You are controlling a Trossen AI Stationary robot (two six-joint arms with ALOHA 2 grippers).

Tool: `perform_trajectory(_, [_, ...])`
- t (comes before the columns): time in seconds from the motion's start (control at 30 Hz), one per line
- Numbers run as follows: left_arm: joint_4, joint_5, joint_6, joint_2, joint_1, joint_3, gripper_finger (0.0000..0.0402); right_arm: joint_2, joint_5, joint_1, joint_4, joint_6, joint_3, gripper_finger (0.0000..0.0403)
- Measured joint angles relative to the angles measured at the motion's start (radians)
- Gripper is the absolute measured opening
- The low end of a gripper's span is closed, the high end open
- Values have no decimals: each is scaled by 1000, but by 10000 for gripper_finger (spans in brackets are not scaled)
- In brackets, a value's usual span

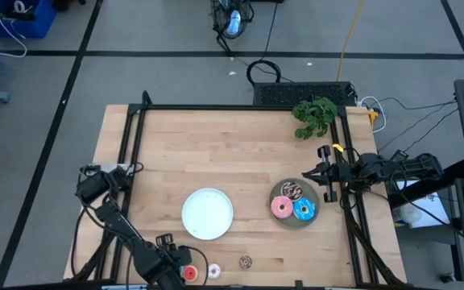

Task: Pick & Place donuts
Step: Put the small blue donut on the white plate

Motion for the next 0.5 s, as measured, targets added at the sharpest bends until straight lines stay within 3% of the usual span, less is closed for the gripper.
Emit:
perform_trajectory(0.23, [145, -1, -24, -10, -2, -93, 234, 0, 0, 0, 0, 0, 0, 0])
perform_trajectory(0.4, [155, -3, -38, -9, -3, -104, 233, 0, 0, 0, 0, 0, 0, 0])
perform_trajectory(0.5, [141, 5, 0, -4, -2, -80, 210, 0, 0, 0, 0, 0, 0, 0])
